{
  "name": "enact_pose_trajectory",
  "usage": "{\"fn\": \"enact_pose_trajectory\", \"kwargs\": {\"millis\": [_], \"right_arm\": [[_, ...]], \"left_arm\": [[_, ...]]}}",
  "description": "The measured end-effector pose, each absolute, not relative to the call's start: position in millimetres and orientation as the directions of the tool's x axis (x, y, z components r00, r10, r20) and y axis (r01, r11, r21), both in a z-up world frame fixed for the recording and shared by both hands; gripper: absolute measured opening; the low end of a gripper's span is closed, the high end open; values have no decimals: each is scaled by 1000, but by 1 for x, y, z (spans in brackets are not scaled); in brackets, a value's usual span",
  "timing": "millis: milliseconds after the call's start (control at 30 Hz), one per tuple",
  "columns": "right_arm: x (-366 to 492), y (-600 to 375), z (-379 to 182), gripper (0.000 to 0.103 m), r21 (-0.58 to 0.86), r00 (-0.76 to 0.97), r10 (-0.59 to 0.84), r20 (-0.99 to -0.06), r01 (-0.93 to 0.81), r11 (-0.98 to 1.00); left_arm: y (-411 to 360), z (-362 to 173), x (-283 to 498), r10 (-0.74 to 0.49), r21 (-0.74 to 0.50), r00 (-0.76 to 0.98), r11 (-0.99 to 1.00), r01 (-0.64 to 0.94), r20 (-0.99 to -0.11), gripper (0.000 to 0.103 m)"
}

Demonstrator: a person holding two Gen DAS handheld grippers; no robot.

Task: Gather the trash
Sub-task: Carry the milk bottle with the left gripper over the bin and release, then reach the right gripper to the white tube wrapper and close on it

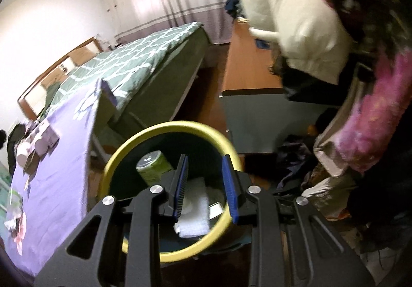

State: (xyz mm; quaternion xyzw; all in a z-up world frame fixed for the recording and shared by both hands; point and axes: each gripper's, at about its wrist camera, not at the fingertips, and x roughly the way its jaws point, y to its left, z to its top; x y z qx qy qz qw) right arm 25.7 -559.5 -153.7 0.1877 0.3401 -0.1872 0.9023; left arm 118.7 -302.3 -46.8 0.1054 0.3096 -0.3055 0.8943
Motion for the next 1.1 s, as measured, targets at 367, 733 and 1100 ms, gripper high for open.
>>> {"fn": "enact_pose_trajectory", "kwargs": {"millis": [367, 733, 1100], "right_arm": [[76, -447, -146, 26, 190, 717, -29, -696, 223, 956], [116, -255, -129, 26, 203, 657, 306, -689, -231, 952], [115, -110, -134, 26, 163, 519, 473, -713, -533, 830]], "left_arm": [[-99, -30, 127, -176, 25, 797, 972, 233, -578, 91], [53, -13, 116, 66, 19, 848, 998, -66, -526, 92], [105, -20, 100, 116, -15, 842, 989, -146, -527, 92]]}}
